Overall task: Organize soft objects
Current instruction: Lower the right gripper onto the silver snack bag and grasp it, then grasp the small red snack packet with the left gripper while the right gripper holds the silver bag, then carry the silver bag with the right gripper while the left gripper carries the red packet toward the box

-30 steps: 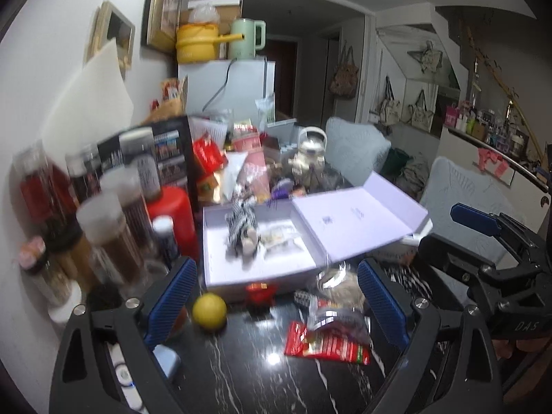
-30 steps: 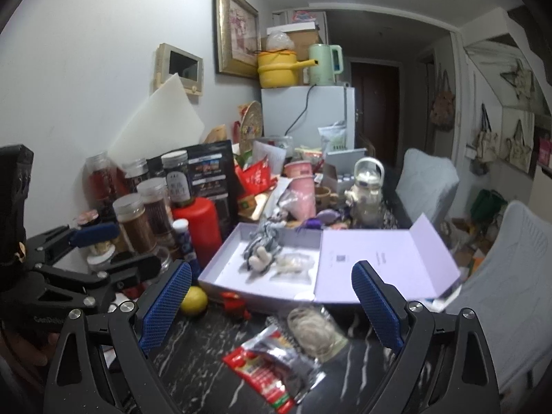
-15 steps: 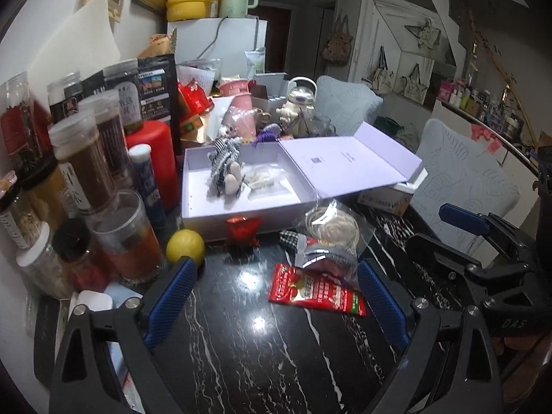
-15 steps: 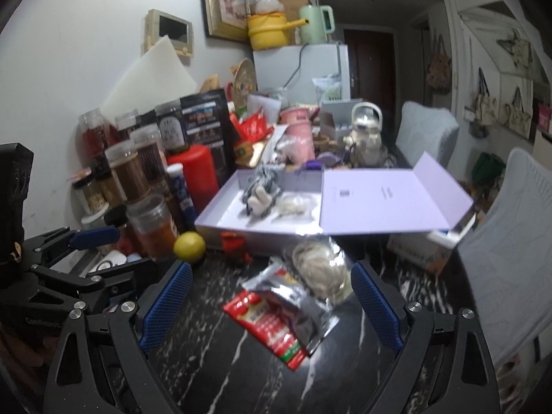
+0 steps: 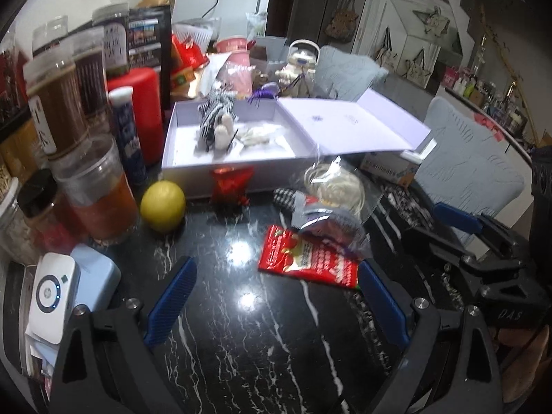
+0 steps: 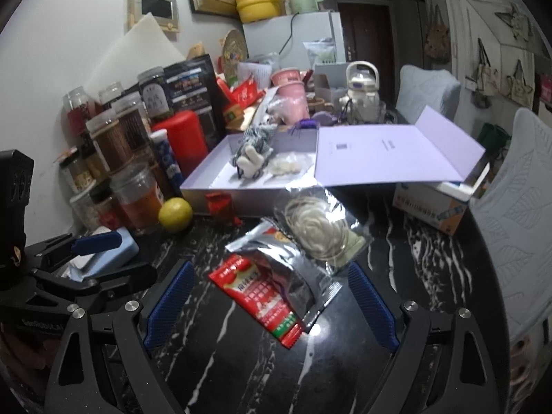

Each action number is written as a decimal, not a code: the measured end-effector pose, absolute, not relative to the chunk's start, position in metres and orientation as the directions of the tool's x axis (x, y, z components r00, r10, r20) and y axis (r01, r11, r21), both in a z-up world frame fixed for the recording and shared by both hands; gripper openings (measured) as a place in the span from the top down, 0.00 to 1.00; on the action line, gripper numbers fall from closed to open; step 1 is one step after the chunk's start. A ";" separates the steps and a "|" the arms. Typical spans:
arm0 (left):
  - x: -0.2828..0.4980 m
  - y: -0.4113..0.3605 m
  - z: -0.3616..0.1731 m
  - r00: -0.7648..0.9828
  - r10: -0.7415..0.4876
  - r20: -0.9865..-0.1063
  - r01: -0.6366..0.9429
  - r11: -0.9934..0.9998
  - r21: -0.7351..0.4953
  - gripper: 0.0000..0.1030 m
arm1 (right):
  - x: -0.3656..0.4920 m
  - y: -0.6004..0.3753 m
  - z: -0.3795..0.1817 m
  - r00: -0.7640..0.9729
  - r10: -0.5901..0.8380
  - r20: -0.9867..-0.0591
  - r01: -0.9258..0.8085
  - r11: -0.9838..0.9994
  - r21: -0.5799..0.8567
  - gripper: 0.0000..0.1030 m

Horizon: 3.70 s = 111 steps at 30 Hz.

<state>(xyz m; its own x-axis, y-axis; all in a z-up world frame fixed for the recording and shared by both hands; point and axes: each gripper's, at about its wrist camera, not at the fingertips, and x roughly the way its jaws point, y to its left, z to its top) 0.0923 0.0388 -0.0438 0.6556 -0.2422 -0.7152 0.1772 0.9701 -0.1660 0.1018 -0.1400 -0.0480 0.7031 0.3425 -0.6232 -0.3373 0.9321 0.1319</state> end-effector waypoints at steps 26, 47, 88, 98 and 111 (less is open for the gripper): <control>0.149 0.048 -0.101 0.536 -0.233 -0.811 0.158 0.972 -0.175 0.07 | 0.193 -0.111 -0.128 0.519 0.322 -0.792 -0.439 0.895 0.076 0.59; 0.173 0.048 -0.091 0.655 -0.180 -0.734 0.116 0.984 -0.139 0.14 | 0.152 -0.158 -0.092 0.585 0.360 -0.727 -0.306 0.928 0.212 0.67; 0.163 0.037 -0.076 0.678 -0.160 -0.718 0.119 0.987 -0.108 0.67 | 0.141 -0.153 -0.088 0.576 0.428 -0.696 -0.347 0.899 0.267 0.67; 0.115 0.036 -0.068 0.678 -0.192 -0.710 0.126 0.981 -0.145 0.67 | 0.113 -0.153 -0.093 0.569 0.466 -0.677 -0.358 0.882 0.306 0.67; 0.062 0.035 -0.036 0.738 -0.195 -0.646 0.128 0.980 -0.150 0.67 | 0.075 -0.152 -0.070 0.608 0.508 -0.610 -0.411 0.859 0.306 0.67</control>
